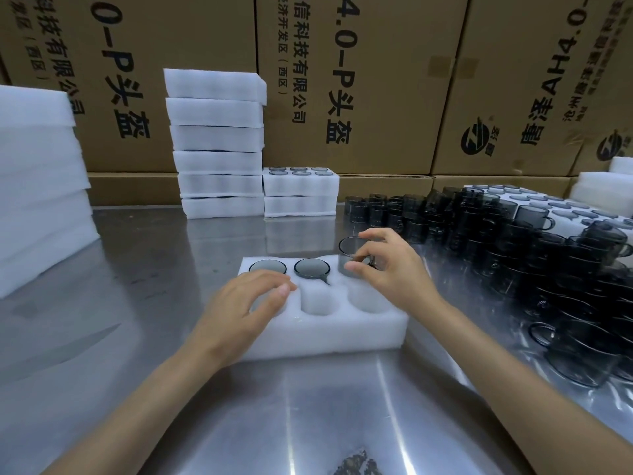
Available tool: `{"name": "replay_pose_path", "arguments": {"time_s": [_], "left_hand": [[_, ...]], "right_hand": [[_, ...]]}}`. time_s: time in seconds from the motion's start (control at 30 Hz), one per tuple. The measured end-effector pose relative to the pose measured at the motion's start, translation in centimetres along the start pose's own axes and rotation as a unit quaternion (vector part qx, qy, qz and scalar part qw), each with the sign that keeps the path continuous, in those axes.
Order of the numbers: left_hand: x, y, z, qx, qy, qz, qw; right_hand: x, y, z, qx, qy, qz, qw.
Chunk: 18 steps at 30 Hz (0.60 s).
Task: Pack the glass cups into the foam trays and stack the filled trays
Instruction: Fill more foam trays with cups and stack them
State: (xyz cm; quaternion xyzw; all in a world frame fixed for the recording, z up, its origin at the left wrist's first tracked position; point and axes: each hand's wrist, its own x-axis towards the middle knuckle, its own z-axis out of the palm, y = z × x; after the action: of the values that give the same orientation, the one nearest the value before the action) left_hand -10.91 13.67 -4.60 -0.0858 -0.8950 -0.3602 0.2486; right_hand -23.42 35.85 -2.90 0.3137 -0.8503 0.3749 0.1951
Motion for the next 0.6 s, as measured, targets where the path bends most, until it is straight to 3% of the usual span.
{"name": "replay_pose_path", "arguments": {"time_s": [0.33, 0.6], "left_hand": [[1.4, 1.3, -0.4, 0.032, -0.044, -0.019, 0.998], [5.5, 4.3, 3.7, 0.194, -0.206, 0.034, 0.958]], "right_hand": [[-0.2, 0.9, -0.9, 0.002, -0.004, 0.026, 1.000], [-0.7, 2.0, -1.2, -0.058, -0.105, 0.021, 0.992]]}}
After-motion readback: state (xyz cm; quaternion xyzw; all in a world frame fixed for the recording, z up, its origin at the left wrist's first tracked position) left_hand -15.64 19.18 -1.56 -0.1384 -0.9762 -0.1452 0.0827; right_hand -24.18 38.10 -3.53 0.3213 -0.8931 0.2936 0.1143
